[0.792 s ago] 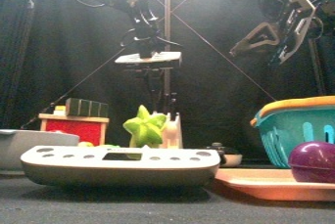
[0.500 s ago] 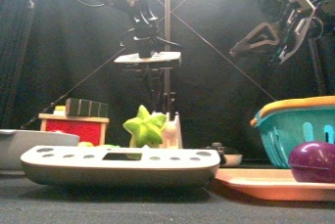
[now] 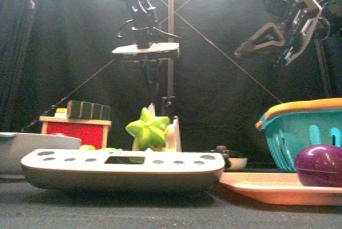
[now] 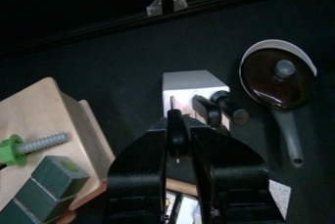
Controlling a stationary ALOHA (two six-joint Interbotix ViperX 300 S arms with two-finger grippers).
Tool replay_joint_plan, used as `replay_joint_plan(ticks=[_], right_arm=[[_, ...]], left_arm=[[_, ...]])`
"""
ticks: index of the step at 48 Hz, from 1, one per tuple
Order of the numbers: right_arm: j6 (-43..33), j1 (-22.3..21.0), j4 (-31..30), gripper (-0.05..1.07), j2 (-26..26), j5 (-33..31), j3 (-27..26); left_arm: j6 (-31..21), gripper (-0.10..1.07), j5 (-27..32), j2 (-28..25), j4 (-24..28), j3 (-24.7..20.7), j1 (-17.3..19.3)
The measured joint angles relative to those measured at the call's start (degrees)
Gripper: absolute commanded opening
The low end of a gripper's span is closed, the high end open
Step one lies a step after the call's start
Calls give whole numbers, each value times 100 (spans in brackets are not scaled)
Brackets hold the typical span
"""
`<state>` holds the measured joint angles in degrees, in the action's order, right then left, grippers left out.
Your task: Pull out cleaver
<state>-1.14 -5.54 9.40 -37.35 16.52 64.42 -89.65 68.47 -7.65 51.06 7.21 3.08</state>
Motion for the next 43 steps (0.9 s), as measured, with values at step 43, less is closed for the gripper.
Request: replay_joint_plan(ticks=[43], right_arm=[[0,-35,-26,1,0,0,0]], left_arm=[[299,49,1134,527,308,-325,-844]])
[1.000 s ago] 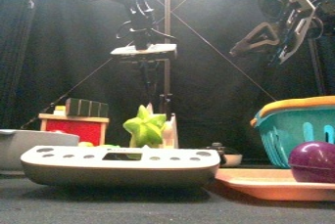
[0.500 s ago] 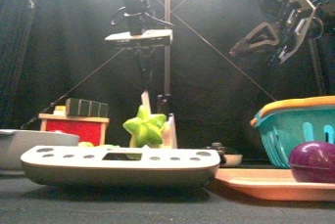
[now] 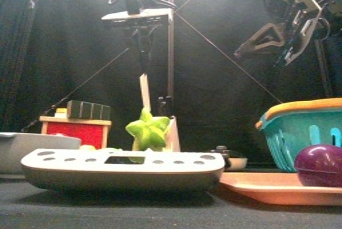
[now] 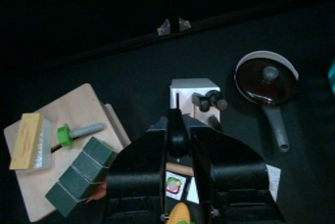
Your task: Pull out cleaver
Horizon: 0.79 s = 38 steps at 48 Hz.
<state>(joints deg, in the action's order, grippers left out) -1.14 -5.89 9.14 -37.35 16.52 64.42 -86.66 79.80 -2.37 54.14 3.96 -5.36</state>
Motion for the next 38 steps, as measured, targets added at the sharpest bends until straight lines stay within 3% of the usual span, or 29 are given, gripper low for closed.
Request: replay_joint_plan(ticks=[23,38], right_arm=[[0,-79,0,1,79,0,0],[0,-97,0,1,316,0,-44]], left_arm=[[79,49,422,264,773,-70,-976],[88,49,422,308,861,88,-1055]])
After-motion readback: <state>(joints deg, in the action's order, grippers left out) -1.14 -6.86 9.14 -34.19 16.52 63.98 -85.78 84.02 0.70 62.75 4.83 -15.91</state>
